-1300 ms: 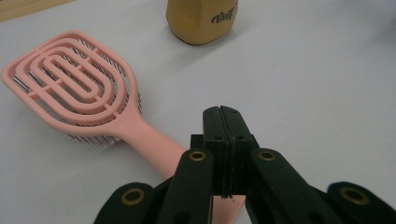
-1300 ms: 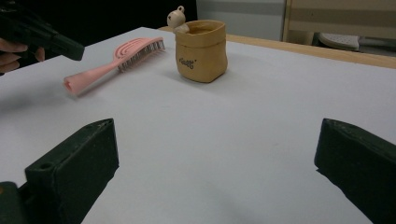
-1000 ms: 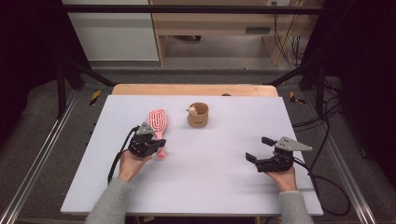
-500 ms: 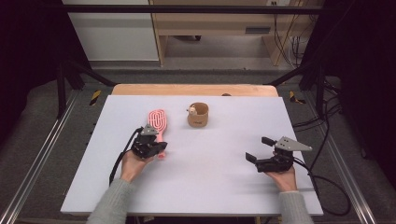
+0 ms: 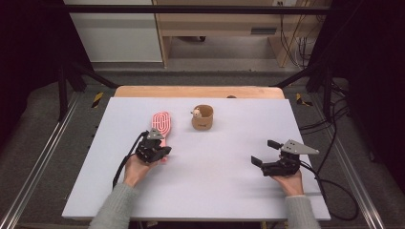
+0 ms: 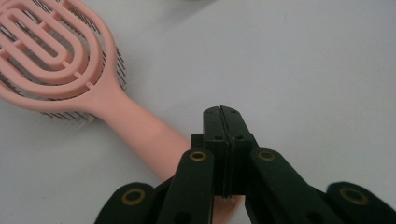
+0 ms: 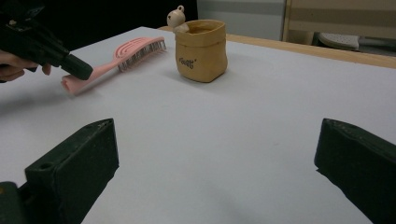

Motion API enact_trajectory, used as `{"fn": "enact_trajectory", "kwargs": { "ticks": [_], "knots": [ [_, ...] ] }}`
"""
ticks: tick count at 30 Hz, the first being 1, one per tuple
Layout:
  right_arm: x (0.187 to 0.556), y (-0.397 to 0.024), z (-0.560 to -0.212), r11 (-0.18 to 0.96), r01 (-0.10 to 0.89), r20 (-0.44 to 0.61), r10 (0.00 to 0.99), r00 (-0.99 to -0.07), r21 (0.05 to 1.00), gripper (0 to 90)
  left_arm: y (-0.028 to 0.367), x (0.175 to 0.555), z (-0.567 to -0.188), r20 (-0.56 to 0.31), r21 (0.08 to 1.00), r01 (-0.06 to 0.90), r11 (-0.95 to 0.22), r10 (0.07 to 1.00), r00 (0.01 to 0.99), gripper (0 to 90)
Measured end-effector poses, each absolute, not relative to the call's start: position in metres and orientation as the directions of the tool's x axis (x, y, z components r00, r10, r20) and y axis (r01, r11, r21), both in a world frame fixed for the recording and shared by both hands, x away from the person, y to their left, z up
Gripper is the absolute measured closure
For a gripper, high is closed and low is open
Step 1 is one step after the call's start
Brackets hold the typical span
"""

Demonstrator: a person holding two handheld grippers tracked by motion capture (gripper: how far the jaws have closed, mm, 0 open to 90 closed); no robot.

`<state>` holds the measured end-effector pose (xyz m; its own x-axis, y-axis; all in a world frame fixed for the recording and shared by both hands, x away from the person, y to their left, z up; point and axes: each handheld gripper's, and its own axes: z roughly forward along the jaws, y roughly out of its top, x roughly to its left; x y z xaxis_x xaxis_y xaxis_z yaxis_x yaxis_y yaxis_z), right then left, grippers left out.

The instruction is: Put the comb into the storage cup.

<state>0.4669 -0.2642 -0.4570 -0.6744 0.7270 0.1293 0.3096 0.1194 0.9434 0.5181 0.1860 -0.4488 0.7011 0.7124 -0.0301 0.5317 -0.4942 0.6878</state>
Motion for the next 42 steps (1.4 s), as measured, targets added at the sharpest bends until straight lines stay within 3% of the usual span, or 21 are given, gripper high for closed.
{"fn": "enact_trajectory", "kwargs": {
  "ticks": [42],
  "knots": [
    [0.467, -0.264, -0.457, 0.122, 0.312, 0.128, 0.728, -0.673, 0.942, 0.4, 0.202, 0.512, -0.448, 0.033, 0.643, 0.566, -0.516, 0.757, 0.653, 89.9]
  ]
}}
